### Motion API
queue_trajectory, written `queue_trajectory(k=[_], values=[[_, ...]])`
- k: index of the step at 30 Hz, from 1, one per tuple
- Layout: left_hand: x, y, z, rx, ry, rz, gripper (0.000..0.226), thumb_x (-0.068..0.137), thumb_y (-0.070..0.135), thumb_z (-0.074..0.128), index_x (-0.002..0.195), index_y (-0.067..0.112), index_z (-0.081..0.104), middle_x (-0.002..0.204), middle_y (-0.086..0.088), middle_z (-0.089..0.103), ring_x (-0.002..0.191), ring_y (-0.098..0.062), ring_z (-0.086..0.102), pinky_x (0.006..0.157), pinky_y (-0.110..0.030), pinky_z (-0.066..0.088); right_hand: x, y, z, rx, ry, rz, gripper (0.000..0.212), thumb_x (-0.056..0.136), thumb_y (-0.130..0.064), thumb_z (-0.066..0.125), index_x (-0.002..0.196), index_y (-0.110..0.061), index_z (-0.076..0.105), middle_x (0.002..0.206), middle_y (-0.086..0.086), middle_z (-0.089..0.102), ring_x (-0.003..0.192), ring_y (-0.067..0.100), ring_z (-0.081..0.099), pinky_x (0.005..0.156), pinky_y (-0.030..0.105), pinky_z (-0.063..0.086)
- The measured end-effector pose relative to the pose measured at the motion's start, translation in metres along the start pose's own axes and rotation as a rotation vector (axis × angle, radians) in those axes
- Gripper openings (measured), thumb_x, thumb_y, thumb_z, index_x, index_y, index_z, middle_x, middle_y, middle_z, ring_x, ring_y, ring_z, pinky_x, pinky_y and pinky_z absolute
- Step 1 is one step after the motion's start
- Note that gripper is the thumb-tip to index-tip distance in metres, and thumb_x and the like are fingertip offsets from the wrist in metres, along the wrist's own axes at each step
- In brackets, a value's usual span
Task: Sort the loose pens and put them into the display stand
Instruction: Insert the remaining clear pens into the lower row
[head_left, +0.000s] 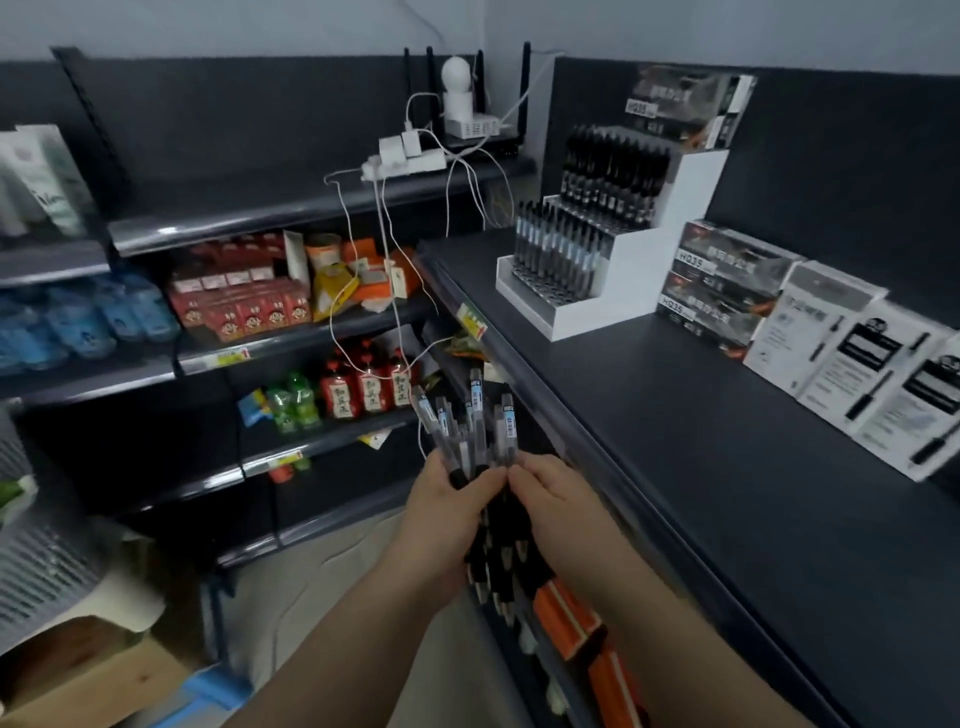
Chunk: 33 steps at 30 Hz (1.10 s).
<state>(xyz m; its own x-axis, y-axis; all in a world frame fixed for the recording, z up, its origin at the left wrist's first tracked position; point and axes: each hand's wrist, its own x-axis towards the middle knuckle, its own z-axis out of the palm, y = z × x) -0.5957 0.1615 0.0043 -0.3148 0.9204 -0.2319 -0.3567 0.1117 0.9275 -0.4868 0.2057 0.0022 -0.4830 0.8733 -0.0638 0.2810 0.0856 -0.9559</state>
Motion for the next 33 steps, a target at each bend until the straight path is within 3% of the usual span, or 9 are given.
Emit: queue_trajectory(k=[4, 10, 12, 14, 19, 22, 26, 30, 33], values=[[0.060, 0.030, -0.015, 0.038, 0.046, 0.057, 0.027, 0.088, 0.007, 0.061, 0.112, 0.021, 0.059, 0.102, -0.005, 0.073, 0.098, -0.022, 0.069, 0.091, -0.045, 0.052, 0.074, -0.019, -0.002, 0.160, -0.099, 0.003, 0.024, 0.096, -0.016, 0.048, 0.106, -0.019, 0.070, 0.097, -0.002, 0.073, 0.092, 0.011, 0.069, 0.085, 0.031, 0.055], [0.135, 0.063, -0.043, 0.032, 0.007, 0.080, 0.028, 0.089, 0.006, 0.060, 0.109, 0.025, 0.060, 0.097, -0.003, 0.074, 0.091, -0.020, 0.071, 0.082, -0.041, 0.055, 0.159, -0.032, 0.011, 0.204, 0.008, 0.063, 0.013, 0.090, -0.014, 0.060, 0.096, -0.016, 0.071, 0.085, -0.003, 0.074, 0.083, 0.013, 0.069, 0.073, 0.026, 0.053], [0.165, 0.072, -0.051, 0.028, -0.022, 0.080, 0.028, 0.088, 0.005, 0.060, 0.110, 0.023, 0.059, 0.098, -0.004, 0.074, 0.092, -0.022, 0.070, 0.082, -0.042, 0.055, 0.187, -0.035, 0.013, 0.240, 0.069, 0.074, 0.013, 0.090, -0.013, 0.059, 0.098, -0.013, 0.069, 0.085, 0.001, 0.073, 0.081, 0.015, 0.068, 0.074, 0.028, 0.054], [0.197, 0.077, -0.058, 0.023, -0.063, 0.055, 0.029, 0.087, 0.005, 0.061, 0.112, 0.020, 0.059, 0.097, -0.009, 0.073, 0.088, -0.025, 0.070, 0.080, -0.044, 0.056, 0.213, -0.036, 0.015, 0.347, 0.128, 0.070, 0.013, 0.092, -0.008, 0.056, 0.091, -0.009, 0.069, 0.080, 0.007, 0.072, 0.072, 0.016, 0.067, 0.065, 0.026, 0.053], [0.274, 0.102, -0.075, 0.031, -0.183, -0.046, 0.020, 0.088, 0.005, 0.061, 0.102, 0.019, 0.057, 0.078, -0.007, 0.069, 0.067, -0.018, 0.065, 0.062, -0.031, 0.054, 0.265, -0.044, 0.010, 0.343, 0.472, 0.116, 0.012, 0.092, -0.012, 0.057, 0.094, -0.013, 0.069, 0.070, 0.003, 0.065, 0.057, 0.011, 0.052, 0.057, 0.023, 0.043], [0.321, 0.118, -0.080, 0.052, -0.263, -0.098, 0.017, 0.089, 0.008, 0.061, 0.100, 0.019, 0.056, 0.084, -0.009, 0.067, 0.070, -0.019, 0.063, 0.057, -0.029, 0.052, 0.287, -0.049, -0.001, 0.189, 0.733, 0.122, 0.007, 0.088, -0.015, 0.063, 0.094, -0.018, 0.066, 0.077, 0.000, 0.070, 0.064, 0.012, 0.058, 0.063, 0.024, 0.049], [0.357, 0.126, -0.075, 0.091, -0.371, -0.129, 0.015, 0.090, 0.008, 0.060, 0.103, 0.014, 0.055, 0.082, -0.008, 0.064, 0.069, -0.018, 0.062, 0.061, -0.029, 0.049, 0.295, -0.049, -0.011, 0.010, 0.959, 0.144, 0.012, 0.087, -0.020, 0.065, 0.098, -0.020, 0.064, 0.084, -0.003, 0.070, 0.079, 0.016, 0.067, 0.073, 0.031, 0.056], [0.379, 0.128, -0.058, 0.096, -0.416, -0.158, 0.014, 0.090, 0.009, 0.059, 0.103, 0.013, 0.056, 0.085, -0.007, 0.067, 0.075, -0.019, 0.066, 0.069, -0.034, 0.053, 0.301, -0.051, -0.029, -0.102, 1.118, 0.137, 0.004, 0.087, -0.020, 0.064, 0.091, -0.021, 0.063, 0.079, -0.009, 0.066, 0.073, 0.009, 0.062, 0.060, 0.013, 0.044], [0.387, 0.129, -0.041, 0.096, -0.445, -0.136, 0.013, 0.090, 0.009, 0.059, 0.101, 0.015, 0.056, 0.087, -0.006, 0.067, 0.075, -0.019, 0.066, 0.068, -0.032, 0.051, 0.305, -0.049, -0.040, -0.174, 1.165, 0.106, 0.003, 0.088, -0.021, 0.063, 0.090, -0.021, 0.061, 0.077, -0.012, 0.063, 0.068, 0.001, 0.058, 0.054, 0.006, 0.042]])
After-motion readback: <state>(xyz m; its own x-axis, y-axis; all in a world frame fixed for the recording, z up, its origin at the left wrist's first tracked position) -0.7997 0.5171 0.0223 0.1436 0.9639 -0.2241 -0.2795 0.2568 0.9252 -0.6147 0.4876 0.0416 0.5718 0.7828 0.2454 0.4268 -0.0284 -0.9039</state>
